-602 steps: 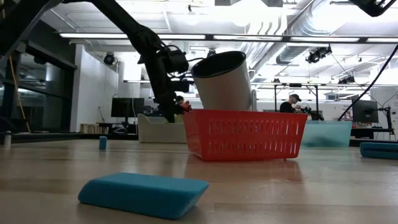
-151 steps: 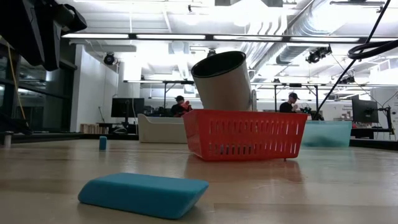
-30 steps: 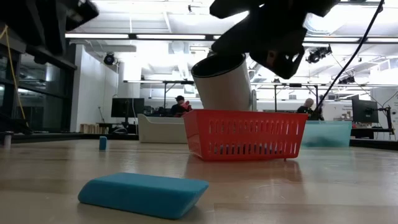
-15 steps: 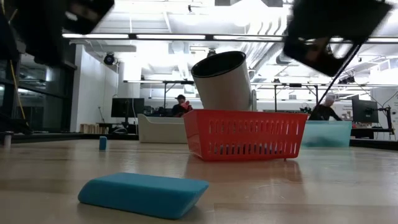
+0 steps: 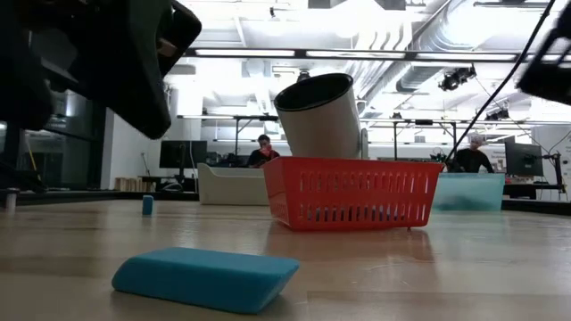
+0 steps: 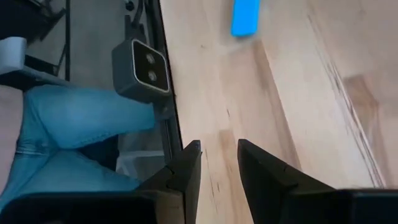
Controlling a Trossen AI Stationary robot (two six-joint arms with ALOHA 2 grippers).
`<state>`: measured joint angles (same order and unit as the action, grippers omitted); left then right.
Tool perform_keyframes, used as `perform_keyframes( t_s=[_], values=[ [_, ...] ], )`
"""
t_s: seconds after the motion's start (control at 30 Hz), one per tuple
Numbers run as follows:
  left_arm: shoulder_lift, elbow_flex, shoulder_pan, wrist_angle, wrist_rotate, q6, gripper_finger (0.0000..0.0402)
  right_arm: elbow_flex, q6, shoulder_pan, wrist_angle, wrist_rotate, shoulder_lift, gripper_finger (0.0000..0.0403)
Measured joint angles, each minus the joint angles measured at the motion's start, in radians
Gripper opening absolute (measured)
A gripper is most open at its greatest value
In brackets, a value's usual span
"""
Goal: Pick & Place School Supplies
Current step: Put the blue eraser into the red bin
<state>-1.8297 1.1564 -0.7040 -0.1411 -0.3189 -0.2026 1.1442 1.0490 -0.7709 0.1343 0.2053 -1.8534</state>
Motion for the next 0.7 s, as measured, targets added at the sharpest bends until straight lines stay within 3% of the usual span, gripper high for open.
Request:
perform_keyframes(
  t_s=[0.23,0.7],
  values=[
    [-0.059,-0.001,0.010,0.105,0.036,0.024,0.0214,0.000,0.089,-0.060,0.022,0.059,0.000,0.0097],
    [-0.116,-0.002,0.056,0.122,0.086,0.016,0.0217,0.000,0.183,-0.113,0.027,0.146,0.000,0.0097]
  ],
)
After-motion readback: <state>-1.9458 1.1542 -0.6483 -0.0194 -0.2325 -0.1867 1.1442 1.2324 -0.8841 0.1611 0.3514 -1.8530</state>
